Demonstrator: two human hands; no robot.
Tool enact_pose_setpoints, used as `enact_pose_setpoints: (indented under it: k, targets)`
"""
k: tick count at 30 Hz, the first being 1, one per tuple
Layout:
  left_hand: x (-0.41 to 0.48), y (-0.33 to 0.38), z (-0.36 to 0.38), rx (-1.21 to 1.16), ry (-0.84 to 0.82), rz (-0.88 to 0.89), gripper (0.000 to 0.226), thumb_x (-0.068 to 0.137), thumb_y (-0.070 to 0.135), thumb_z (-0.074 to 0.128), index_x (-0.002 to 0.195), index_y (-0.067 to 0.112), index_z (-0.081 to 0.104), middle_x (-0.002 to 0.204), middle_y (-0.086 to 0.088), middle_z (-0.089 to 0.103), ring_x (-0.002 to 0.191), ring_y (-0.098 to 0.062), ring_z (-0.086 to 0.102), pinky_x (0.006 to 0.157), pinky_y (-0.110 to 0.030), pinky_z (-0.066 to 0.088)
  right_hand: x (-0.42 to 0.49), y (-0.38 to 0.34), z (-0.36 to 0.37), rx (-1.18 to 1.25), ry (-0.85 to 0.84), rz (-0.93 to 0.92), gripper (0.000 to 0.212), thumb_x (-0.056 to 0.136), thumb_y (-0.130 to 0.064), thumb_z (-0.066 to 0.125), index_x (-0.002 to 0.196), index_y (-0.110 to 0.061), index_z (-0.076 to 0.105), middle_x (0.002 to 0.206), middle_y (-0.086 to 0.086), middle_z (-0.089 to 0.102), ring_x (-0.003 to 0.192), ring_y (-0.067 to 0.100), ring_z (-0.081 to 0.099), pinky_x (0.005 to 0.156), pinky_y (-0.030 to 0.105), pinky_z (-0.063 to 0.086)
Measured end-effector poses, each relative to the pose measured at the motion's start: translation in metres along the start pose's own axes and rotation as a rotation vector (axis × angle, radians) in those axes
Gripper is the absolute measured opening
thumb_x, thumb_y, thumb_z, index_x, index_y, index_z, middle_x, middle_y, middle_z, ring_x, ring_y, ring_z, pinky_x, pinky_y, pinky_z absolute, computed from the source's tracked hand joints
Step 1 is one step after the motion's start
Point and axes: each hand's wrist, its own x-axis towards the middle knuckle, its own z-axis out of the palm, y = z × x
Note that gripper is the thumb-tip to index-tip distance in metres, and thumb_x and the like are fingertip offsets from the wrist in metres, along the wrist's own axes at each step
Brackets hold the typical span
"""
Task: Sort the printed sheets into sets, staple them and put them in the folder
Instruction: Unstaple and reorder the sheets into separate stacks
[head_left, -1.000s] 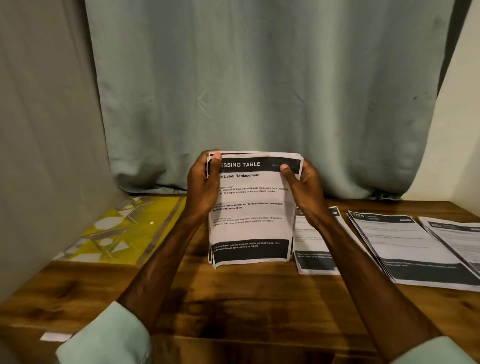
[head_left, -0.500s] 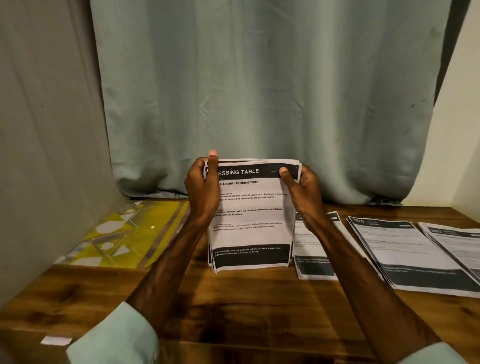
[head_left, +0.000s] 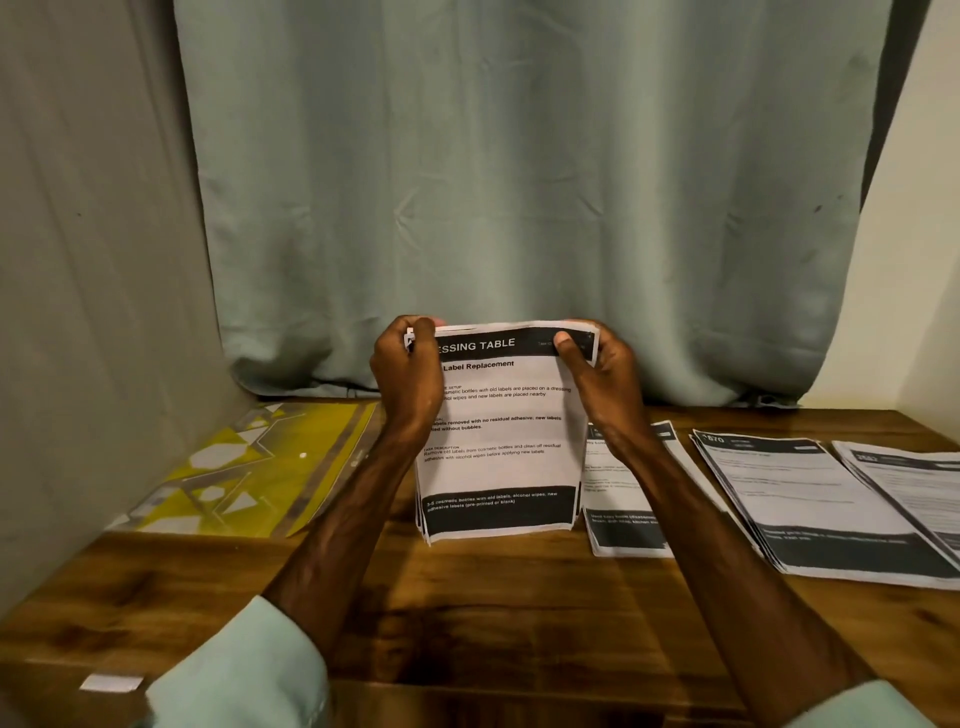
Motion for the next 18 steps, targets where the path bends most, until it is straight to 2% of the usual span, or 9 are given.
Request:
enact_pose_setpoints:
  k: [4,7,9,11,13,16,18]
  targets:
    - [0.003,-0.002,-0.005,0.024,-0.081,0.010,0.039,0.107,0.038,0.050,0.097,0.005,0.068,0.084,-0.005,0.073,0.072,-0.008,0.070,0.062,-0.012,0.052,0.004,0.003,-0.001,-0.022,0.012,-0.040,0.024,0.099,-0.026,0.063,0.116,-0.009,0.068,0.103,0.002,0.075,0.089,0.008,0.073,0.074,0.020,0.057]
    - [0.002,-0.003,-0.013,-0.057,-0.224,-0.013,0.037,0.097,0.048,0.062,0.106,0.013,0.066,0.092,-0.002,0.075,0.081,-0.011,0.073,0.073,-0.024,0.060,0.005,0.003,-0.002,-0.019,0.016,-0.039,0.020,0.099,-0.028,0.064,0.112,-0.015,0.070,0.102,0.001,0.076,0.090,0.012,0.074,0.078,0.028,0.061]
    - [0.002,-0.004,-0.020,-0.084,-0.306,-0.059,0.040,0.089,0.043,0.074,0.117,0.017,0.063,0.100,0.002,0.074,0.086,-0.008,0.073,0.075,-0.026,0.061,0.006,0.004,-0.003,-0.014,0.015,-0.041,0.014,0.099,-0.028,0.064,0.109,-0.021,0.069,0.101,-0.001,0.076,0.090,0.013,0.074,0.079,0.031,0.062]
    - [-0.001,-0.005,-0.027,-0.120,-0.373,-0.111,0.047,0.085,0.031,0.080,0.124,0.014,0.059,0.105,0.002,0.074,0.087,-0.008,0.074,0.070,-0.021,0.059,0.006,0.004,-0.002,0.001,0.003,-0.047,0.011,0.099,-0.026,0.064,0.108,-0.022,0.070,0.099,-0.003,0.076,0.090,0.012,0.074,0.079,0.031,0.061]
    - [-0.004,-0.006,-0.030,-0.171,-0.413,-0.169,0.043,0.087,0.020,0.079,0.124,0.007,0.060,0.100,0.001,0.076,0.084,-0.011,0.076,0.064,-0.020,0.058,0.006,0.003,-0.002,0.015,-0.009,-0.048,0.013,0.099,-0.024,0.064,0.109,-0.020,0.070,0.098,-0.005,0.076,0.089,0.011,0.074,0.077,0.026,0.059]
    - [-0.009,-0.010,-0.031,-0.183,-0.477,-0.240,0.026,0.092,0.013,0.072,0.116,0.006,0.064,0.081,0.009,0.077,0.072,-0.005,0.075,0.057,-0.016,0.055,0.004,-0.001,-0.001,0.037,-0.019,-0.039,0.013,0.099,-0.023,0.064,0.109,-0.018,0.071,0.096,-0.007,0.076,0.087,0.008,0.074,0.073,0.020,0.057]
    - [-0.012,-0.020,-0.033,-0.148,-0.557,-0.270,0.026,0.094,0.019,0.071,0.118,0.008,0.067,0.088,0.007,0.079,0.079,-0.006,0.076,0.061,-0.017,0.056,0.003,-0.002,-0.001,0.057,-0.017,-0.028,0.011,0.099,-0.020,0.064,0.107,-0.017,0.071,0.093,-0.009,0.075,0.084,0.005,0.074,0.070,0.018,0.056]
